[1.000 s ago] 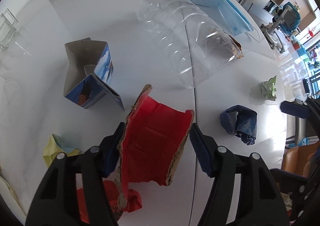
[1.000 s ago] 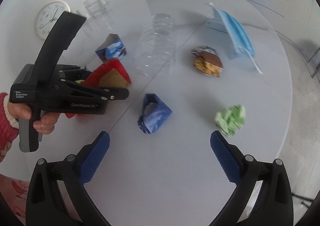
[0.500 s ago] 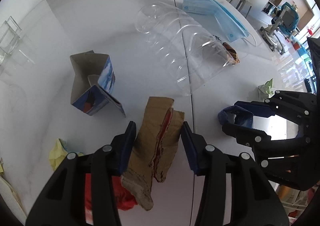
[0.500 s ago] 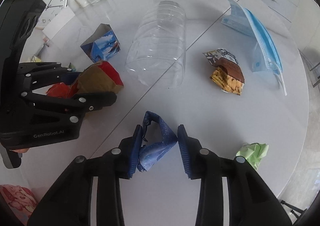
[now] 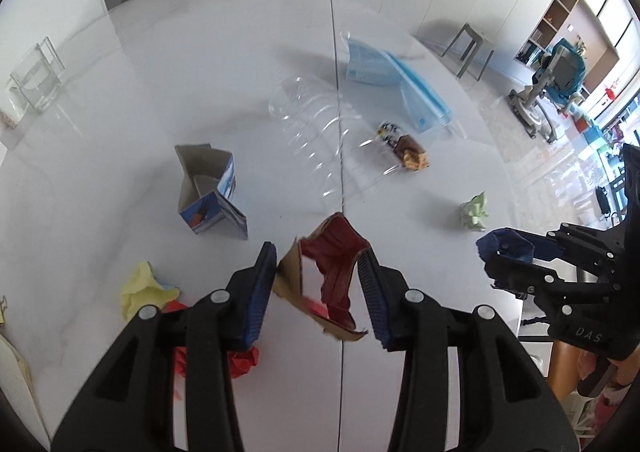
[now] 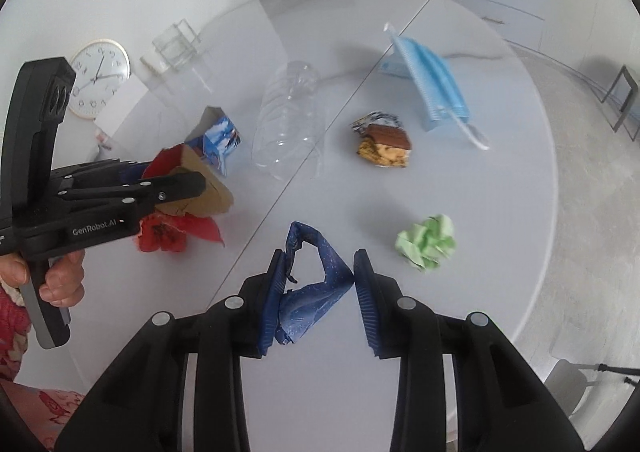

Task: Collect trash
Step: 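Carry both items to the white bin and release them inside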

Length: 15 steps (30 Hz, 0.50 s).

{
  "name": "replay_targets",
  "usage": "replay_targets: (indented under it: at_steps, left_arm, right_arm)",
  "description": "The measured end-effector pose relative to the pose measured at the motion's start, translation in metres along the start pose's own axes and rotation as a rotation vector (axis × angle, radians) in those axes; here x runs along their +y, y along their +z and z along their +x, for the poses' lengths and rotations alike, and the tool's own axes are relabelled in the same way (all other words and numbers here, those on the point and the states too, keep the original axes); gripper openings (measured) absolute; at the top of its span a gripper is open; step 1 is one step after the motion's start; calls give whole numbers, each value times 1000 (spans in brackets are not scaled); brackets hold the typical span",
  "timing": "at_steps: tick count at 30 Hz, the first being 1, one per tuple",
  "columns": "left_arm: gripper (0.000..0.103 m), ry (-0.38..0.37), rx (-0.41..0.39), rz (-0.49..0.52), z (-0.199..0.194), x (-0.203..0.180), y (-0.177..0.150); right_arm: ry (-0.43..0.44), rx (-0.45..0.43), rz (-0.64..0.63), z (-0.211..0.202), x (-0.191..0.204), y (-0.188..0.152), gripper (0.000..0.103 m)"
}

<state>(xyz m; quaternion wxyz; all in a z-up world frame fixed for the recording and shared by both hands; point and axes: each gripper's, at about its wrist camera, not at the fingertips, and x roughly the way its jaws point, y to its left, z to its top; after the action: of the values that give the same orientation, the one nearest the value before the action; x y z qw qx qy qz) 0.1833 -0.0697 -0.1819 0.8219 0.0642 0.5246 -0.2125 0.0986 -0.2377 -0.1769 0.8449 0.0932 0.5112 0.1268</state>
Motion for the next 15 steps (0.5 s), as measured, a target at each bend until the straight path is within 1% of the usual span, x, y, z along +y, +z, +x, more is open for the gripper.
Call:
replay_targets:
  at_steps: [4,9,12,15]
  left_arm:
    - [38,11,-30,6,-17,-10,-9]
    - [37,-4,-59,20,-37,-27,-24]
    - [37,-27,-66,32,-48,-42,-32]
    - [37,-73,-89,85,-68,-74,-42]
  right_arm:
    - [-13,-44,39,-24,-10,-16,35]
    - [-35,-84,73,-52,-19,-38,35]
    - [-58,-105,97,-73,-28,-56,35]
    - [-92,-123,127,-96,-39,-75,35]
